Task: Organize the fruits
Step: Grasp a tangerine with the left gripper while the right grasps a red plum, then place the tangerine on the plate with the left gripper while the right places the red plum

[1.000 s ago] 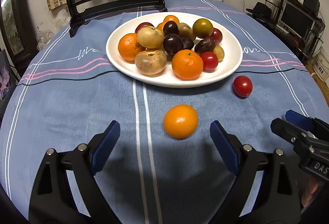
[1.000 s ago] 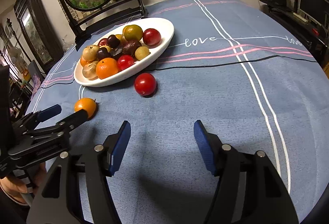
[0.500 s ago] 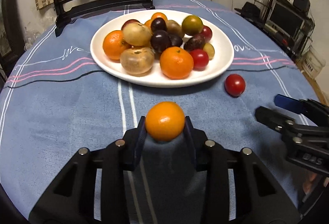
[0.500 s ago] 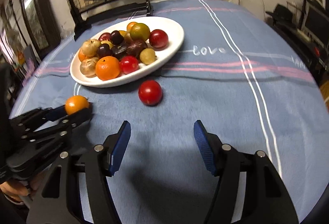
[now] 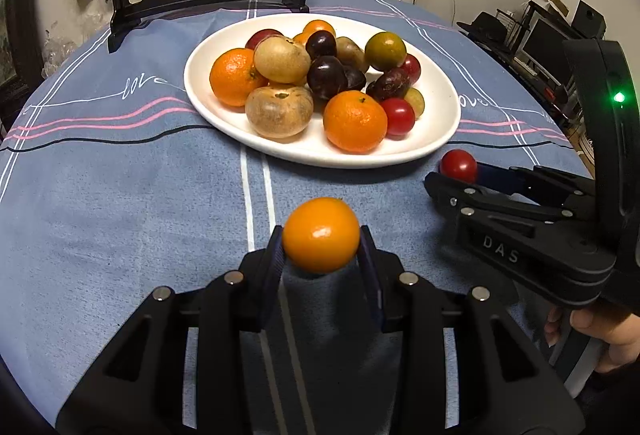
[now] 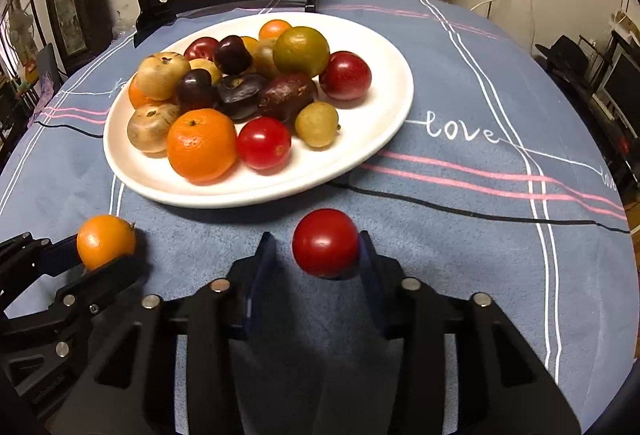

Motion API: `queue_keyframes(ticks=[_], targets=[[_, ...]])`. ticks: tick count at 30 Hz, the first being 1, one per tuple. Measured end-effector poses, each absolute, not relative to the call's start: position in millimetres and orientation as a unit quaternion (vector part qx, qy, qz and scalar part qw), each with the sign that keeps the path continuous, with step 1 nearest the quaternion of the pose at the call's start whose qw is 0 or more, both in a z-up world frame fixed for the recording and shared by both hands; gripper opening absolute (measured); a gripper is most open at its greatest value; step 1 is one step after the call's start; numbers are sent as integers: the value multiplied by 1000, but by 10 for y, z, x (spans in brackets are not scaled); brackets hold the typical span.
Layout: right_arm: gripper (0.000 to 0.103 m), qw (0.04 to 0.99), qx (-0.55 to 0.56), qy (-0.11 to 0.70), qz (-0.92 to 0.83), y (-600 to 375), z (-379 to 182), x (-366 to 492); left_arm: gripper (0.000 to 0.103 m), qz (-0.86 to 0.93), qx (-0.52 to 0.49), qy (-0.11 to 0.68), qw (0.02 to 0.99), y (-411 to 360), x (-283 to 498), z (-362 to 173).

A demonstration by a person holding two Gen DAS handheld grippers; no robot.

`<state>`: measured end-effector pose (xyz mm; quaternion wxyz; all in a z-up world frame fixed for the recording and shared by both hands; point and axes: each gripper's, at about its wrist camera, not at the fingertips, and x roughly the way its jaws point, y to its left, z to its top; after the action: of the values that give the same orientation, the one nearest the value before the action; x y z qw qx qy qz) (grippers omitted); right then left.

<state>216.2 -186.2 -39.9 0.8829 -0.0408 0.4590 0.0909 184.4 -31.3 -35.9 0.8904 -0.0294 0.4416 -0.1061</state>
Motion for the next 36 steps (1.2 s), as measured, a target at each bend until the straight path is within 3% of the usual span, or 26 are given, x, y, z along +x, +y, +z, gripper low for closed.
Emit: queue_keyframes(ticks=[1, 20, 23, 36], targets=[[31, 884, -39, 458, 89, -1881, -392, 2164, 37, -106, -29, 442, 890, -314, 1839, -362], [31, 914, -5, 387, 120, -2216, 204, 1596, 37, -109, -50, 449, 885, -323, 1855, -346], [31, 918, -10, 375, 130, -2216, 283, 1571, 37, -133, -81, 455, 877, -342, 1892, -207], [31, 922, -11, 359, 147, -2044, 442, 2155, 37, -106, -26, 420, 901, -540, 2748, 421]])
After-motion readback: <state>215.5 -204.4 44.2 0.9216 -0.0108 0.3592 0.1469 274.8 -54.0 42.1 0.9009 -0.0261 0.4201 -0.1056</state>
